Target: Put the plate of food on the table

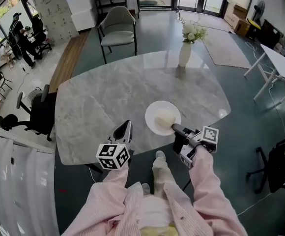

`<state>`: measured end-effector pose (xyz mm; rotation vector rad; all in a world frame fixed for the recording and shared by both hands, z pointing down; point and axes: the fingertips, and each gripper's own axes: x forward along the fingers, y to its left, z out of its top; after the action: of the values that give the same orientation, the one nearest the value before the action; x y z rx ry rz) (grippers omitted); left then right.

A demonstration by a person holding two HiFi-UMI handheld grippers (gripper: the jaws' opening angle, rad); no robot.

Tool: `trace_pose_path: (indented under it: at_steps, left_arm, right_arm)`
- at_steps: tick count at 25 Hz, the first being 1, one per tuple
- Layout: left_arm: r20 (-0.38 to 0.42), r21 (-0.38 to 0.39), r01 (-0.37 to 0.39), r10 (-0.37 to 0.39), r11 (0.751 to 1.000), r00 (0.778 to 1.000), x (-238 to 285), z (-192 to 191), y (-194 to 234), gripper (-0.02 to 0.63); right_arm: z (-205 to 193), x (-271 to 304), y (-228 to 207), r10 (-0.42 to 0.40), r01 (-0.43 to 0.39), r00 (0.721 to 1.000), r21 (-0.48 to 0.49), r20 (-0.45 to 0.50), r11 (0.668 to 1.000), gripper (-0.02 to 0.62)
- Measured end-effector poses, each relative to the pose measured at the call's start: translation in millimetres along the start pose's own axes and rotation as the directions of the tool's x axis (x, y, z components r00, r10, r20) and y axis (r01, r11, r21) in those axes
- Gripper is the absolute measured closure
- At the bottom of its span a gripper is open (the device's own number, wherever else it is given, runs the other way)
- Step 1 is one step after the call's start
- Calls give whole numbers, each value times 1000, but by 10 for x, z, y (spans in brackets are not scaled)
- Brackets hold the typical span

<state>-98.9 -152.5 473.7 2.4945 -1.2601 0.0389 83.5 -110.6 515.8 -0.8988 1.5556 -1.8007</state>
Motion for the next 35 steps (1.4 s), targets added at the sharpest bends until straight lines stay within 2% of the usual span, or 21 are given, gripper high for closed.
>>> trace_pose_path:
  at_steps: [10, 21, 29, 35]
  left_arm:
    - [-15, -60, -76, 75, 995, 997, 864, 203, 230, 609]
    - [-75, -146, -171, 161, 974, 984, 1546, 13, 447, 609]
    - [-151, -187, -219, 192, 958, 970, 1796, -270, 650, 609]
    - [-202, -226, -237, 192, 945, 960, 1923, -468, 805, 609]
  right_arm:
    - [821, 592, 5, -56, 57, 994, 4, -96, 998, 580]
    - [1516, 1105, -190, -142, 134, 969, -51, -204, 990, 580]
    - [1758, 1534, -484, -174, 154, 948, -93, -267, 984, 580]
    - [1791, 1749, -715, -228, 206, 931, -108, -283, 973, 580]
